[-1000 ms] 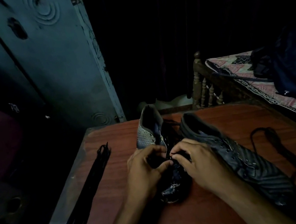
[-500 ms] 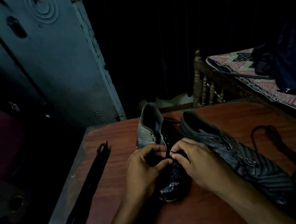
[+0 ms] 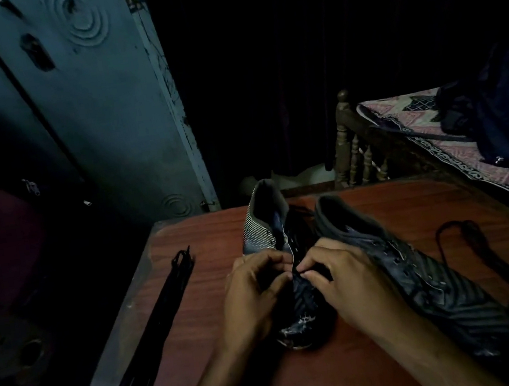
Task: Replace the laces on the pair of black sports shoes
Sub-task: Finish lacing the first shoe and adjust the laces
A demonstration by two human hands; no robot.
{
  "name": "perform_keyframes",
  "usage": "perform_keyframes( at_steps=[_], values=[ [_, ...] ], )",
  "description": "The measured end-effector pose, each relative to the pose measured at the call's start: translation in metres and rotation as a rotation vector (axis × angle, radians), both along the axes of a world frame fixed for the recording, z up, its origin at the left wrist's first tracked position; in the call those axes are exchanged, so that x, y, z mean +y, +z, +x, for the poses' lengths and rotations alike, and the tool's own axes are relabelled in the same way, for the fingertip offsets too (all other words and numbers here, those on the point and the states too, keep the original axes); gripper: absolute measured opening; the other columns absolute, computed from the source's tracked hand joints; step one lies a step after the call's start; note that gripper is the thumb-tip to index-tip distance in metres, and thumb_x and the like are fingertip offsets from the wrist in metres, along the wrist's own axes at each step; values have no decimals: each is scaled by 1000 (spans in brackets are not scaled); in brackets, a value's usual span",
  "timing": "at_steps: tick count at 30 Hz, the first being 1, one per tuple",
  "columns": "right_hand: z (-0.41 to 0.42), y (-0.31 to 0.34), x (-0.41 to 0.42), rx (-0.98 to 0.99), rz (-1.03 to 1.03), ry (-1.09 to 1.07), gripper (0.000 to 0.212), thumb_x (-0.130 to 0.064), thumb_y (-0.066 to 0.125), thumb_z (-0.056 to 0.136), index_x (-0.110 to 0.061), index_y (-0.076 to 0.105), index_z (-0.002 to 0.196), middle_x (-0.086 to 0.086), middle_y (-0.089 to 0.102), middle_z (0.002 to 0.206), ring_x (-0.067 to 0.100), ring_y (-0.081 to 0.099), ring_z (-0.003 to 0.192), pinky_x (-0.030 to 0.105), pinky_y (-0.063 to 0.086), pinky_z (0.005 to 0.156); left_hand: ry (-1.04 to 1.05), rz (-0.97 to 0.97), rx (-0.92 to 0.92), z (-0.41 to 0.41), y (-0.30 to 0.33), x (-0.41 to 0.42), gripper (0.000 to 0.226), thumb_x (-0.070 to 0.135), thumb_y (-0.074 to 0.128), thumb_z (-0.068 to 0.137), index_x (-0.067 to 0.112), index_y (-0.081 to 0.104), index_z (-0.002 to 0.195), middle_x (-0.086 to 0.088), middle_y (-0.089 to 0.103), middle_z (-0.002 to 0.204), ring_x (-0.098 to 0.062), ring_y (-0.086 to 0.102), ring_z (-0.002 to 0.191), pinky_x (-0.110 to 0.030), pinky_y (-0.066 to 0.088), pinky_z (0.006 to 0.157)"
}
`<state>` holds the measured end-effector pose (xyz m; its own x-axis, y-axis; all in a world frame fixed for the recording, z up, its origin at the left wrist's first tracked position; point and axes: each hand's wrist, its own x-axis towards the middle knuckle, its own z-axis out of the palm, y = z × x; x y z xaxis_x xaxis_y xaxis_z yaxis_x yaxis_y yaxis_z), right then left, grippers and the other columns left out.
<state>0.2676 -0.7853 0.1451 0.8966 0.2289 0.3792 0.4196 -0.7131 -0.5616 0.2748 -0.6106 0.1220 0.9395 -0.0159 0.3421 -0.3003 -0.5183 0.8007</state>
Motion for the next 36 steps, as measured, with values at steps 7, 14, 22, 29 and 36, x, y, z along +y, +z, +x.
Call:
perform_keyframes(
  at_steps=[7,14,22,29,36],
  values=[
    [-3,0,2,-36,24,-10,19,-14,75,86,-31,67,85,-19,60,90,-1,56,81,12,42,66,-14,-35,-7,-1,-2,-1,38,12,79,87,48,69,90,34,66,102,1,58,106,-19,47,89],
    [1,0,-2,-30,57,-58,16,-22,83,80,-31,70,81,-19,67,82,-1,61,76,18,50,66,-37,-17,-18,1,-3,0,39,12,78,86,49,69,94,36,64,104,-2,57,110,-35,51,97],
    [2,-1,-6,-8,58,-19,13,-15,80,83,-26,77,87,-18,66,87,-2,61,82,5,41,73,-55,60,-49,-1,-1,-1,33,37,66,84,53,61,113,35,57,118,0,50,121,-40,45,106],
    [-1,2,-8,-7,49,25,19,-11,75,86,-29,78,91,-22,58,90,-4,58,87,6,41,74,-24,48,-16,-1,0,1,50,24,78,89,68,60,105,39,62,108,-3,54,114,-45,46,103],
    [1,-2,-4,-77,204,33,20,-10,84,79,-27,81,89,-21,70,85,-8,64,82,9,49,71,-47,-24,41,0,-2,-3,26,38,67,85,51,63,107,27,67,99,-14,60,108,-55,48,99]
  ],
)
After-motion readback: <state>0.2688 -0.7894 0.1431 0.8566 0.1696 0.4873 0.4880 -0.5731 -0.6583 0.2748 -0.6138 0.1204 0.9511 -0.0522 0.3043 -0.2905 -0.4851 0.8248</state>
